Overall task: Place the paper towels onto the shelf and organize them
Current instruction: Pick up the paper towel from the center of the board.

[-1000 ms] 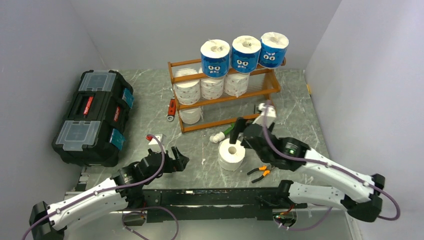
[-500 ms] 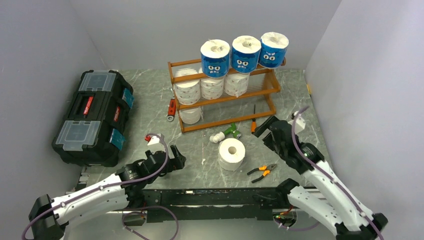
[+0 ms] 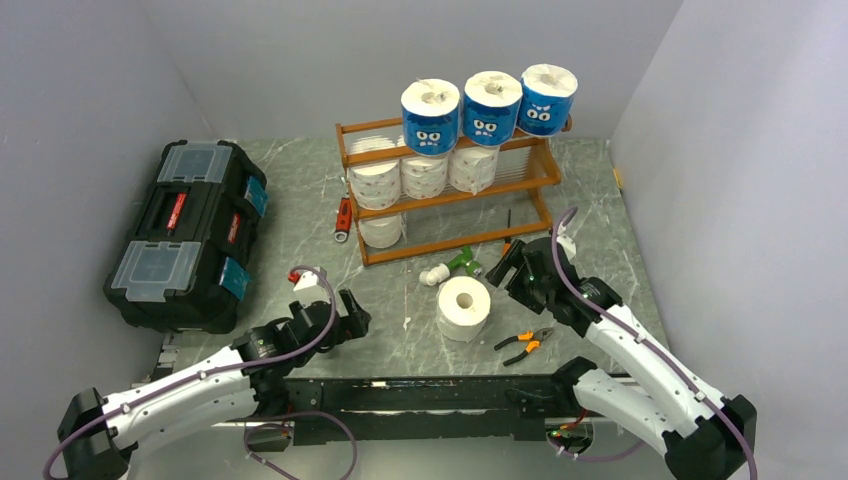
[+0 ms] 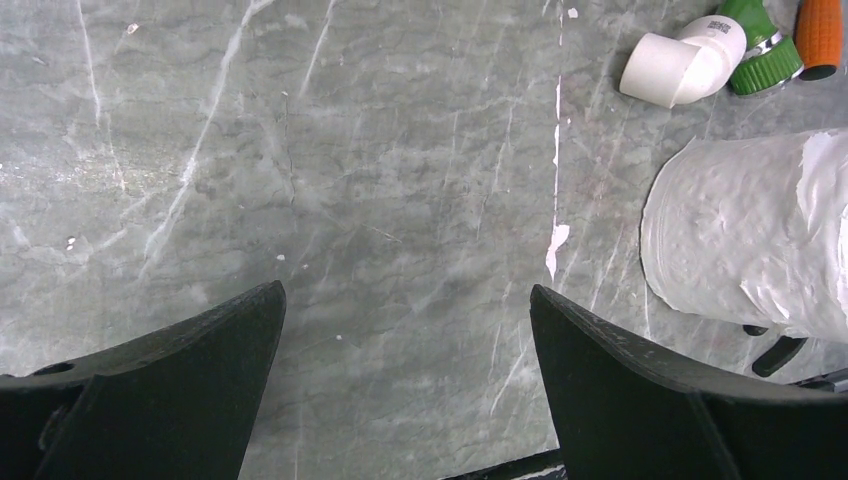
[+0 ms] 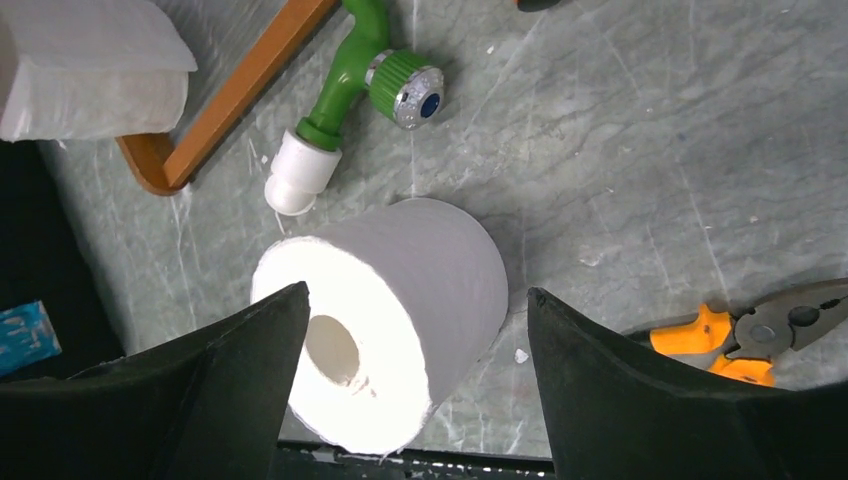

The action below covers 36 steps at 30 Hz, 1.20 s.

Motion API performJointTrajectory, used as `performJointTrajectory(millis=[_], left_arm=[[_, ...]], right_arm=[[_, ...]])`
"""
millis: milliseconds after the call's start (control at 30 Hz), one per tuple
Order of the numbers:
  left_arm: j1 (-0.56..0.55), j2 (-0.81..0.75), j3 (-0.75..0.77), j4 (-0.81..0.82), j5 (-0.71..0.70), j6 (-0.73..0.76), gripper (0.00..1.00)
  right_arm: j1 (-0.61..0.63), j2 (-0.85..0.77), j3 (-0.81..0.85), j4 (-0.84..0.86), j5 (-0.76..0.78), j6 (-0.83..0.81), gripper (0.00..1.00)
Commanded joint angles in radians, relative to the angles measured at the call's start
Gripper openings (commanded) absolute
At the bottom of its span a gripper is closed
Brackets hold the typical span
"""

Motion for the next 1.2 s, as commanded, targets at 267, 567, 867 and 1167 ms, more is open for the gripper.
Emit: performJointTrajectory(millis=[267,567,867,1167], left_arm=[[-0.003,0.038,0.024,0.035,0.009,-0.003,0.99],[-0.003,0.055,0.022,0.047,0.03,-0.007,0.98],[-0.003,0.044,0.012,0.035,0.033,-0.015,0.98],[-0.003,0.055,0.02,0.039,0.033,-0.004,0.98]], right_arm=[[0.033,-0.047,-0.055,0.111,-0.105,-0.053,0.75],[0.203,0.084,0.019,0.099,-0.01,-0.061,0.72],[0.209,0.096,0.015,0.073,0.024,-0.045,0.7],[0.209,0.118,-0.001,0.092,0.019,-0.041,0.63]])
